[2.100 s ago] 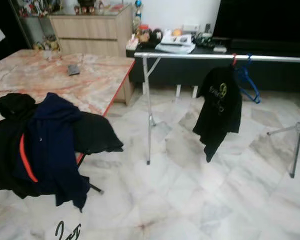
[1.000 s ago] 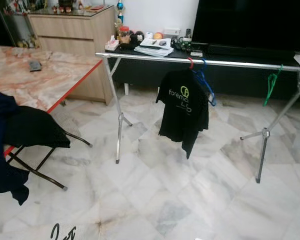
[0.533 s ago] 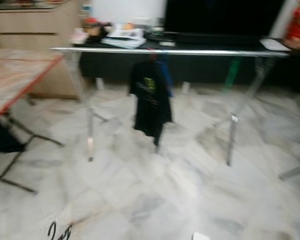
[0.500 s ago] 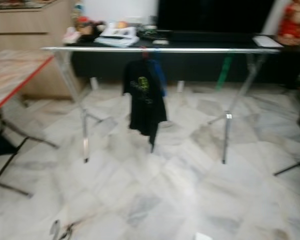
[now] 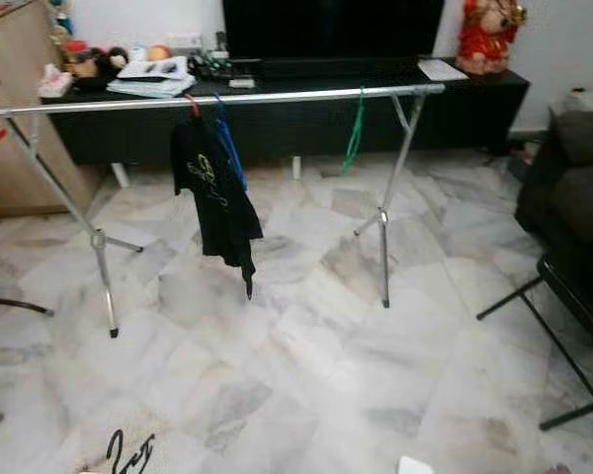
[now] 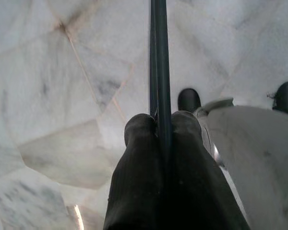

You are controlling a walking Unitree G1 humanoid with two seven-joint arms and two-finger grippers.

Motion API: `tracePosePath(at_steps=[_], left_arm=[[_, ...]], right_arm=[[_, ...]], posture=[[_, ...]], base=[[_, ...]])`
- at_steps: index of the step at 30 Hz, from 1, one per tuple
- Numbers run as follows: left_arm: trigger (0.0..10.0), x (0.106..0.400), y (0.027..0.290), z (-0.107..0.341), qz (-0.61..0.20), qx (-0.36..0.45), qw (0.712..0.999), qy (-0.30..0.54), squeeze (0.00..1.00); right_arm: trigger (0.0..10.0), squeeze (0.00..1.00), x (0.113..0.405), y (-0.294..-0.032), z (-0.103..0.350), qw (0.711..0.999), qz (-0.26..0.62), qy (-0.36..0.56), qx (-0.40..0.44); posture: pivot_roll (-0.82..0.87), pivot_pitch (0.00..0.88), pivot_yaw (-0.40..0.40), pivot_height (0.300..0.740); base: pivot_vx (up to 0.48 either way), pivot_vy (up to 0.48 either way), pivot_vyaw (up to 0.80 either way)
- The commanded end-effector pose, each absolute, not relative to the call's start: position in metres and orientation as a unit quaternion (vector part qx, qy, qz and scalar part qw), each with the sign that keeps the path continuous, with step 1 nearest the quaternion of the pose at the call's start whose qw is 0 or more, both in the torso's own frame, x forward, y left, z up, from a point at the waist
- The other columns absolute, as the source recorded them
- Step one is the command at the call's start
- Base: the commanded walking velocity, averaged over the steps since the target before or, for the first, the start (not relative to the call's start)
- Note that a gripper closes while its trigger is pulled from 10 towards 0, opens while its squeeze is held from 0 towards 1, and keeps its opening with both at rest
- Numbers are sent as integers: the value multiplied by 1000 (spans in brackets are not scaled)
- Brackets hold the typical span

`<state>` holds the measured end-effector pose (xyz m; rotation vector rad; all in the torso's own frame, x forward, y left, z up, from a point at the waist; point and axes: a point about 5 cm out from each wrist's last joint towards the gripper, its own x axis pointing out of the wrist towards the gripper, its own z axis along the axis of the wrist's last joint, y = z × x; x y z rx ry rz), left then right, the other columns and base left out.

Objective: Hang hanger

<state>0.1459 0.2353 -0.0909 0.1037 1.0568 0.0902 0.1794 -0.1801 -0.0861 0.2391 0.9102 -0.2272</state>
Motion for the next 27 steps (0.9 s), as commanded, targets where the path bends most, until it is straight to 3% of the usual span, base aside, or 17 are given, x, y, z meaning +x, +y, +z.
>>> tracePosePath(at_steps=[1,9,17,19,21,27], left_arm=[[10000,145,240,-89,32,75,863,498,0],[10000,153,240,-85,9,126,877,464,0],[10000,164,236,-77,-35,193,893,406,0],[10000,242,229,-33,-53,196,930,306,0],[10000,283,222,0,-61,208,945,245,0],[10000,294,212,10,-71,215,950,213,0]], right_arm=[[10000,0,187,-177,-82,892,-106,424,114],[10000,0,224,-186,-59,928,-73,361,61],[10000,0,284,-207,-6,970,-52,238,-3],[10000,0,288,-207,-2,973,-48,227,-4],[10000,0,290,-206,1,975,-47,219,-5],[10000,0,291,-202,2,977,-42,210,-4]], posture=[[-78,59,28,740],[-77,65,26,740],[-77,66,22,740],[-79,66,22,740],[-80,66,23,740],[-78,67,25,740]], base=[[0,0,0],[0,0,0],[0,0,0],[0,0,0],[0,0,0],[0,0,0]])
